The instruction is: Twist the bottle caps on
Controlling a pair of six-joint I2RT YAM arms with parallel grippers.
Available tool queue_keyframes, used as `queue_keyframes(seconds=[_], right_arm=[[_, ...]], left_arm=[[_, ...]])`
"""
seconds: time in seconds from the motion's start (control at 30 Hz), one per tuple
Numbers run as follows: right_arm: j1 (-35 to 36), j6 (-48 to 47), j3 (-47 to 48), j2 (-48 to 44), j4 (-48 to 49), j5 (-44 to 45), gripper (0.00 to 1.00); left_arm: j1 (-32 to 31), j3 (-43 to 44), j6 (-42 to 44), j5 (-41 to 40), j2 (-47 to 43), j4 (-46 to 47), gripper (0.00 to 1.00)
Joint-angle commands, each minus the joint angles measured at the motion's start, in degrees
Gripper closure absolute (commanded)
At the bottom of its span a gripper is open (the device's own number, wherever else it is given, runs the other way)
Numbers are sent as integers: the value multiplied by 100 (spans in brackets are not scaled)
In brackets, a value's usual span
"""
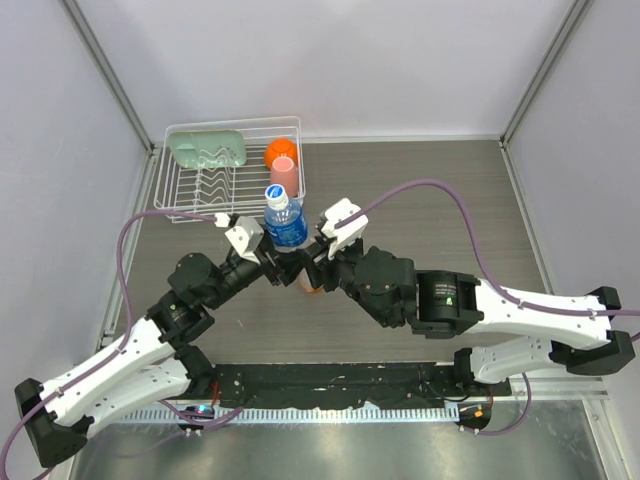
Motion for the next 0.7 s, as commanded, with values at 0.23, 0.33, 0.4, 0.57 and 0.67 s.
queue_keyframes(seconds=[0.23,0.33,0.4,0.57,0.67], right_arm=[[-188,-584,1116,-1038,-1425,-2361,38],[-319,-698,1354,-1109,-1680,-3074,27],[-407,-874,1582,-969,-1829,-3593,25],[-1065,-1111,2249,-494,-2234,-5276,23],[-1373,-1172,2434,-301,-2243,-5966,23]], left_arm=[[65,96,-70,1099,-193,-27,100],[83,52,79,1976,-175,-194,100],[83,61,359,2881,-140,-343,100],[74,271,756,3973,-35,-756,97],[74,333,809,4369,1,-888,96]])
